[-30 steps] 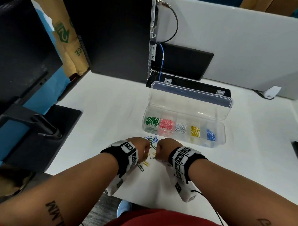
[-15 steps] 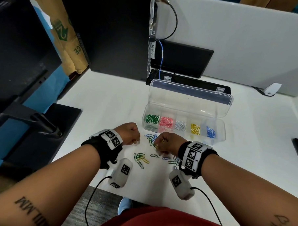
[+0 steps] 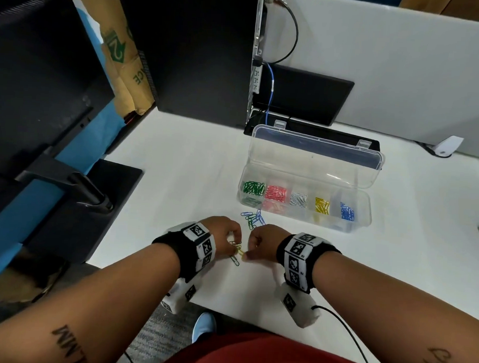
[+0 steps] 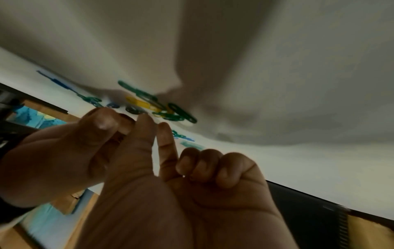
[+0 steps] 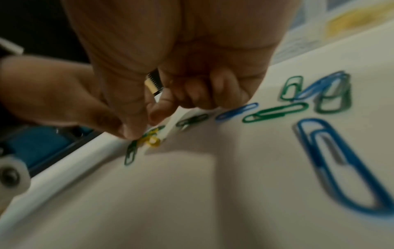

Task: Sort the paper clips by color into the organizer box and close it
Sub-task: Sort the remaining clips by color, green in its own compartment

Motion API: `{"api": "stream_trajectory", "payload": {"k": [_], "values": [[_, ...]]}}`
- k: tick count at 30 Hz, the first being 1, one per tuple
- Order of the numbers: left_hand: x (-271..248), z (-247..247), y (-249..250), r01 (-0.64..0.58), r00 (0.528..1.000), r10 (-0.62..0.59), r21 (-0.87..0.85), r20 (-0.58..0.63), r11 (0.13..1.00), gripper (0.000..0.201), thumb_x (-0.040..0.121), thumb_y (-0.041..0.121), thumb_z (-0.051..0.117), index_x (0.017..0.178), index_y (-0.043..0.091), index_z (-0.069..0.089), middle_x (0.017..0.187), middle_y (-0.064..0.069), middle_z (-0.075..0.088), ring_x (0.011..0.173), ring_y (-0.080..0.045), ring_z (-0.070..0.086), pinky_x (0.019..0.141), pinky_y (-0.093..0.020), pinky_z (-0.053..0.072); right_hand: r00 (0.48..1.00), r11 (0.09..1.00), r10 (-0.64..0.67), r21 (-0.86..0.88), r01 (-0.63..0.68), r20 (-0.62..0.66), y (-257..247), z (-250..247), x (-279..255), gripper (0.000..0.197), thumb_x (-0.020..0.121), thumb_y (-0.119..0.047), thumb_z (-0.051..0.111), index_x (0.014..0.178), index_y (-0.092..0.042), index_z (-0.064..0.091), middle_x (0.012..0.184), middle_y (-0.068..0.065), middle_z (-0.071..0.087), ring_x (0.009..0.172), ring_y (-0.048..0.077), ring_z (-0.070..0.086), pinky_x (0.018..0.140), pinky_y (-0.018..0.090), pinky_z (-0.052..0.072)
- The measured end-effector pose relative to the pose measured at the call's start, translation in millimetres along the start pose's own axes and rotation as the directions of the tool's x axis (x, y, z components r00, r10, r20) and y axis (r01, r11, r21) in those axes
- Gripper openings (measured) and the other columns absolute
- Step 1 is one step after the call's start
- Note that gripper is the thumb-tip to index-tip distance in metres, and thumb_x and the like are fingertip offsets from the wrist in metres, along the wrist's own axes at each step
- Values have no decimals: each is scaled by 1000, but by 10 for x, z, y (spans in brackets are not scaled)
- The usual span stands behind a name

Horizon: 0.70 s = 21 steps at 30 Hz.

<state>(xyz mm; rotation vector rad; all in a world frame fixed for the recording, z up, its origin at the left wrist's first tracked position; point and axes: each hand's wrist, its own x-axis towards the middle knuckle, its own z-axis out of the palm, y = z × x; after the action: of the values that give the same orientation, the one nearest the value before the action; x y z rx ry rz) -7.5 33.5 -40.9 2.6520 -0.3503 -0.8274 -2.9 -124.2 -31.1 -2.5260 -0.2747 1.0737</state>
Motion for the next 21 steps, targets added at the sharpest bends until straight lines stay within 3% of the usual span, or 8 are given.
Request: {"api": "stream_trajectory", "payload": {"k": [4,6,9,12,14,17,21], "values": [[14,29,78,-12,1000,13,49,-13,999,19,81,29,63,100,23,65,103,-1,59,100,-21,58,86,-30,47,999,989,-29,-146,24,-34,-61,71,6,15,81,-31,66,82,-23,54,100,1,64,101,20,59,86,29,45],[34,35,104,-16,1000,17,60,-13,998,18,81,27,62,98,21,65,105,-3,61,100,-22,59,86,-30,48,998,980,-42,-199,32,-45,-106,95,6,11,82,-30,63,83,-21,56,105,5,66,102,23,60,88,31,48],[58,43,126,-12,1000,12,63,7,998,15,80,24,61,93,19,65,102,-4,64,96,-24,61,82,-29,50,998,977,-31,-214,19,-53,-125,116,27,10,81,-21,54,83,-16,62,96,7,67,92,26,62,83,31,51],[74,54,96,15,1000,-15,3,6,1000,2,76,22,63,79,22,64,85,2,63,85,-20,60,70,-23,43,999,985,-13,-173,4,-53,-80,93,29,8,79,-18,56,81,-18,64,94,4,68,96,24,64,82,29,52],[94,57,62,12,1000,-11,-41,18,999,11,75,21,64,69,25,56,77,7,58,81,-17,56,68,-21,38,999,987,-7,-158,-1,-48,-41,73,4,3,79,-19,59,78,-21,60,93,3,66,99,22,63,82,27,50],[113,29,9,14,1000,-14,-52,17,999,9,75,23,66,79,25,58,84,7,57,83,-14,55,70,-20,37,998,988,8,-156,-18,-60,48,37,-35,6,79,-19,60,73,-21,58,95,4,67,97,21,63,82,28,50],[102,-73,-138,3,999,-4,-24,-37,1000,17,74,26,70,81,26,54,72,13,46,78,-13,48,69,-22,37,995,990,55,-128,-66,-88,173,-42,-80,10,77,-22,57,67,-20,55,83,-1,60,83,19,57,72,25,47]]}}
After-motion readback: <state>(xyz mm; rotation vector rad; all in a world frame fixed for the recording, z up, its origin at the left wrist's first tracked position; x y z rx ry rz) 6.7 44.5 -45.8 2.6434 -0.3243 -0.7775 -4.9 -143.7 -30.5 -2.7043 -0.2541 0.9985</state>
